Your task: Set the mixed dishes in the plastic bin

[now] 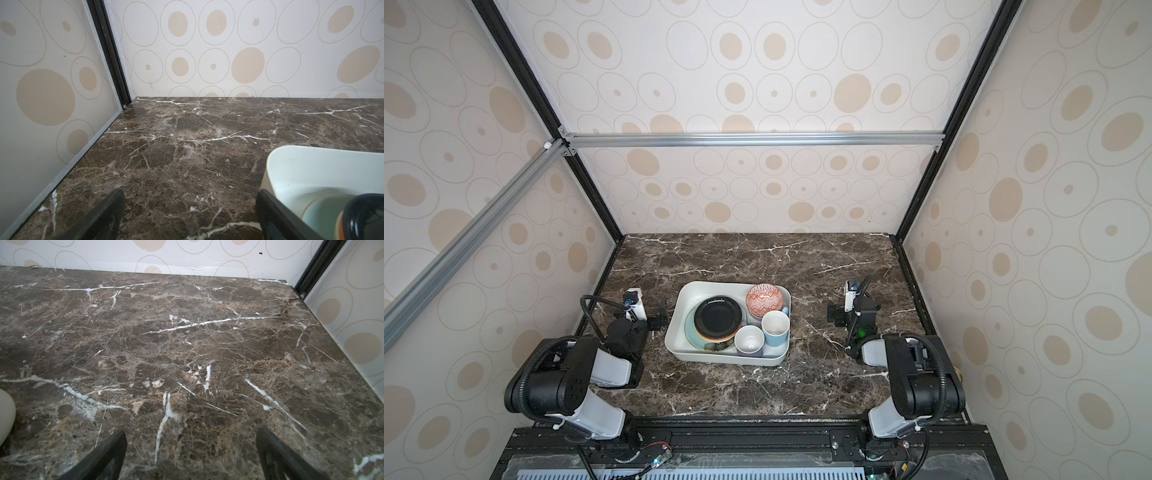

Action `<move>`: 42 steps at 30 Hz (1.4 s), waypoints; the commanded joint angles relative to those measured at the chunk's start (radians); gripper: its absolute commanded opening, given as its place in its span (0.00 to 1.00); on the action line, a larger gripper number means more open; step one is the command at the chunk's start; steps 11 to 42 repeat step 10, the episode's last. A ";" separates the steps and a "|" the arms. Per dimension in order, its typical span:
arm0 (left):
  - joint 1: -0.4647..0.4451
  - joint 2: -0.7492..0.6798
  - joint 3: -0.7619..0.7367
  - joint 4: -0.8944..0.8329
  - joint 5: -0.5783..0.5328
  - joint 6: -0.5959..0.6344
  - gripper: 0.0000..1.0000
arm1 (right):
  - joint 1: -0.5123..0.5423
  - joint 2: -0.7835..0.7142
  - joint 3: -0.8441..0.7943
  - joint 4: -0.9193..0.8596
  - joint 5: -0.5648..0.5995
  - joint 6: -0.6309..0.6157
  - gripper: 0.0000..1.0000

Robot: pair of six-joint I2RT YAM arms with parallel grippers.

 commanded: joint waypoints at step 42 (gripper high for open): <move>-0.011 0.005 0.025 -0.001 -0.011 0.034 0.99 | -0.005 0.001 0.007 0.019 -0.006 -0.001 1.00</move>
